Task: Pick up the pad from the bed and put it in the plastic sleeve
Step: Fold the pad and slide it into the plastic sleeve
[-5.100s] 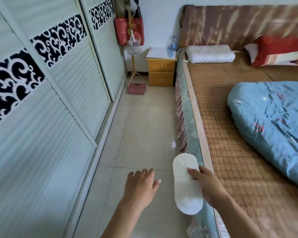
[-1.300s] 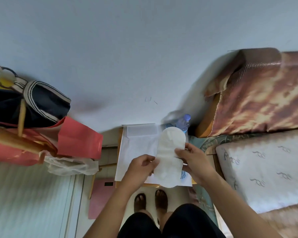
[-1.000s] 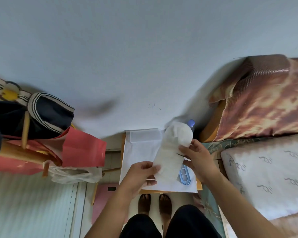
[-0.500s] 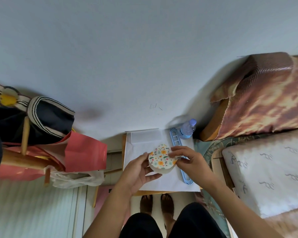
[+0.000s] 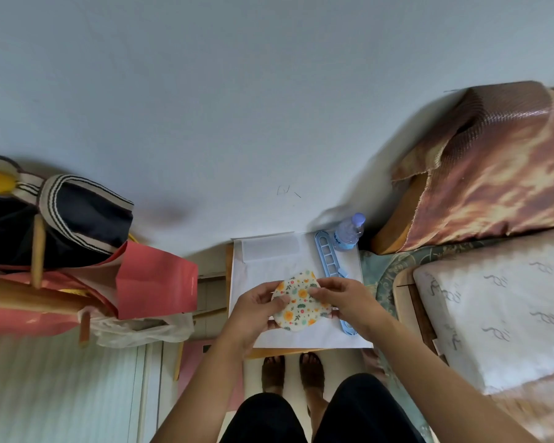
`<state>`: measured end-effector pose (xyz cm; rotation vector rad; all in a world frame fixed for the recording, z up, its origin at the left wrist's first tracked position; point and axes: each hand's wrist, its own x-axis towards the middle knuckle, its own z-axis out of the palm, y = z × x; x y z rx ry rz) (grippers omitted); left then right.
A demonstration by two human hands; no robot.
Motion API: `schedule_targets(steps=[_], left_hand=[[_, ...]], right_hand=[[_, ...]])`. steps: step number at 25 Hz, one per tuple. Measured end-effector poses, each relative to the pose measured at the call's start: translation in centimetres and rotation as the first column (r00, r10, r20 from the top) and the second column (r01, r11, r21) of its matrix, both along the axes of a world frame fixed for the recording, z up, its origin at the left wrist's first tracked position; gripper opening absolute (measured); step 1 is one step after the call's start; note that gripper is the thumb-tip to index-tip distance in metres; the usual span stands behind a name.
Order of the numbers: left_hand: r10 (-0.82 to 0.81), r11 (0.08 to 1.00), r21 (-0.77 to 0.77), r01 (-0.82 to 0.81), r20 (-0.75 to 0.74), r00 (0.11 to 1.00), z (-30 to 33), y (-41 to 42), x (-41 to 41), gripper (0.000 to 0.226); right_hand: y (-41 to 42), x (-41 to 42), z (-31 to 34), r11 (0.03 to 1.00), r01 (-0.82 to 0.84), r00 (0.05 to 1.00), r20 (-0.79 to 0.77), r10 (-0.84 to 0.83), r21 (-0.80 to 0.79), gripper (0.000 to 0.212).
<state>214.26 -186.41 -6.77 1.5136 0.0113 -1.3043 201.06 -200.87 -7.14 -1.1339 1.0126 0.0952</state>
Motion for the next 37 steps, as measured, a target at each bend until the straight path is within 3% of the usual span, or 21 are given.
schedule_targets(steps=[6, 10, 15, 20, 28, 31, 32, 34, 35, 37], left_hand=[[0.067, 0.976, 0.204, -0.074, 0.045, 0.997, -5.0, -0.4, 1.0, 0.024], [0.003, 0.952, 0.297, -0.07, 0.22, 0.976, -10.9, -0.8, 1.7, 0.013], [-0.27, 0.882, 0.468, 0.065, 0.387, 0.882, -20.3, -1.5, 2.7, 0.016], [-0.472, 0.79, 0.595, 0.147, 0.437, 0.766, -26.8, -1.3, 3.1, 0.039], [-0.541, 0.753, 0.629, 0.196, 0.421, 0.728, -29.2, 0.2, 3.1, 0.055], [-0.602, 0.735, 0.645, 0.211, 0.477, 0.64, -28.5, 0.1, 4.0, 0.052], [-0.618, 0.736, 0.644, 0.209, 0.512, 0.596, -28.3, -0.1, 4.3, 0.05], [-0.592, 0.775, 0.6, 0.2, 0.577, 0.563, -27.9, -0.5, 5.2, 0.047], [-0.555, 0.804, 0.56, 0.202, 0.583, 0.594, -27.8, -0.9, 5.6, 0.045], [-0.444, 0.861, 0.47, 0.194, 0.511, 0.736, -27.8, -1.8, 6.4, 0.04]], right_hand=[[0.2, 2.5, -4.4, 0.99, 0.132, 0.989, -0.07, -0.128, 0.056, 0.015], [0.8, 4.6, -9.5, 0.996, 0.084, 0.976, -0.202, -0.08, 0.008, 0.014], [1.5, 7.0, -18.6, 0.993, -0.063, 0.916, -0.4, 0.016, -0.105, 0.034], [2.5, 8.4, -25.0, 0.948, -0.291, 0.868, -0.454, 0.203, -0.133, 0.048], [2.2, 8.6, -27.0, 0.88, -0.451, 0.824, -0.448, 0.347, -0.147, 0.04], [0.9, 9.4, -26.3, 0.832, -0.505, 0.812, -0.452, 0.368, -0.23, 0.038], [0.3, 9.8, -26.2, 0.777, -0.552, 0.799, -0.46, 0.388, -0.304, 0.039], [-1.3, 11.3, -26.3, 0.53, -0.679, 0.733, -0.51, 0.451, -0.508, 0.048], [-2.3, 12.3, -26.5, 0.372, -0.707, 0.702, -0.533, 0.473, -0.601, 0.055], [-4.4, 15.0, -27.2, 0.108, -0.722, 0.633, -0.59, 0.501, -0.683, 0.066]])
